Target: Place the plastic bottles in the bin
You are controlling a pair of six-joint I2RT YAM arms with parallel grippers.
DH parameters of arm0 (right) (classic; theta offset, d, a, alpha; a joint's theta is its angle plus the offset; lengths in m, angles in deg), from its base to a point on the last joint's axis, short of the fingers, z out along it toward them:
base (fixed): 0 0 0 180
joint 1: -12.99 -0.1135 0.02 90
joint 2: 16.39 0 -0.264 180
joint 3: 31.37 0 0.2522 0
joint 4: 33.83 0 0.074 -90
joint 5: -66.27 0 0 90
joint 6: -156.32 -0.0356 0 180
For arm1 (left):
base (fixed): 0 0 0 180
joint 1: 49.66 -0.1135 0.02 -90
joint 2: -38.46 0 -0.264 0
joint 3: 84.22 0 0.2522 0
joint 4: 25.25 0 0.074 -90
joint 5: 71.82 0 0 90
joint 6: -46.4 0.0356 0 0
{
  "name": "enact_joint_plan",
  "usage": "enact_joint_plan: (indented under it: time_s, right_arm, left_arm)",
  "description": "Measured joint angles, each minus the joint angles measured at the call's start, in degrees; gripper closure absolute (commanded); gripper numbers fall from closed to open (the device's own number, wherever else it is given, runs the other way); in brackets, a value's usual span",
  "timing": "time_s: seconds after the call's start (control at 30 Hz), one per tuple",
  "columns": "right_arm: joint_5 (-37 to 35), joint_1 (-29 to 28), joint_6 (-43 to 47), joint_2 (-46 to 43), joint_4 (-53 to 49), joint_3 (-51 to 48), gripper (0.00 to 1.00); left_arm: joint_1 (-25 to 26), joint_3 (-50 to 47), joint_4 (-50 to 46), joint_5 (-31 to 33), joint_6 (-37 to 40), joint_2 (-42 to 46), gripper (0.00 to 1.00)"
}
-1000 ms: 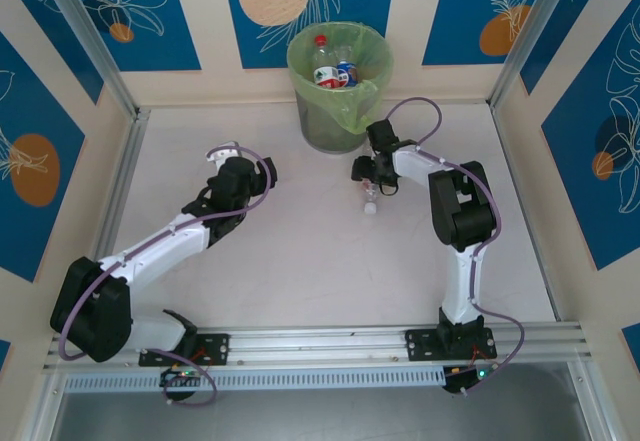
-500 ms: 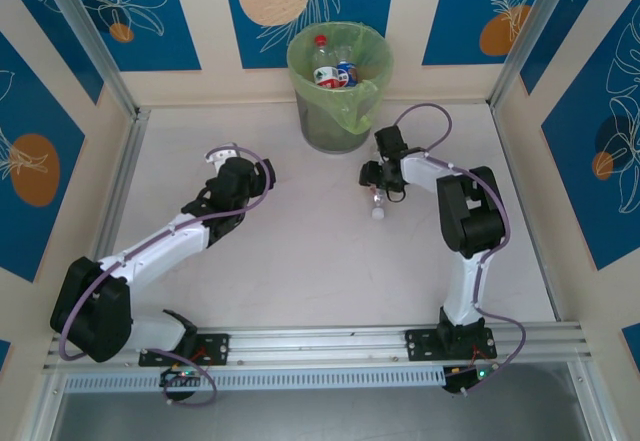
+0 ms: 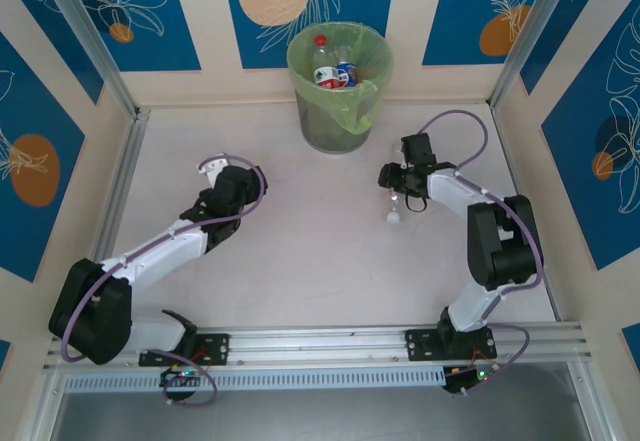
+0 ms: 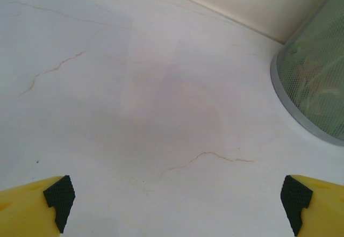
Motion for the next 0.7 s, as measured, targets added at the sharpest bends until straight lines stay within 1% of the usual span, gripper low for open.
enact_joint_plan:
  time_s: [0.23,0.47,0.6,0.7]
  right_arm:
    - [1.42,1.92,-0.63,-7.48,2.05,-2.49,0.45]
    - [7.21,2.27,-0.57,-14.56,5.05,-3.02,0.44]
    - [10.14,2.29,-0.37,-17.94,7.26,-3.02,0.43]
    - [12.09,2.38,-0.37,-19.61,8.17,-2.60,0.43]
  left_arm:
    - [-0.48,-0.02,0.33,-0.02,0.00,0.00,0.00]
    - [-1.09,-0.02,0.39,-0.63,0.39,-0.02,0.00]
    - [-1.29,-0.02,1.88,-3.56,2.29,-0.02,0.00]
    - [-1.38,0.00,3.74,-7.32,4.90,-0.02,0.00]
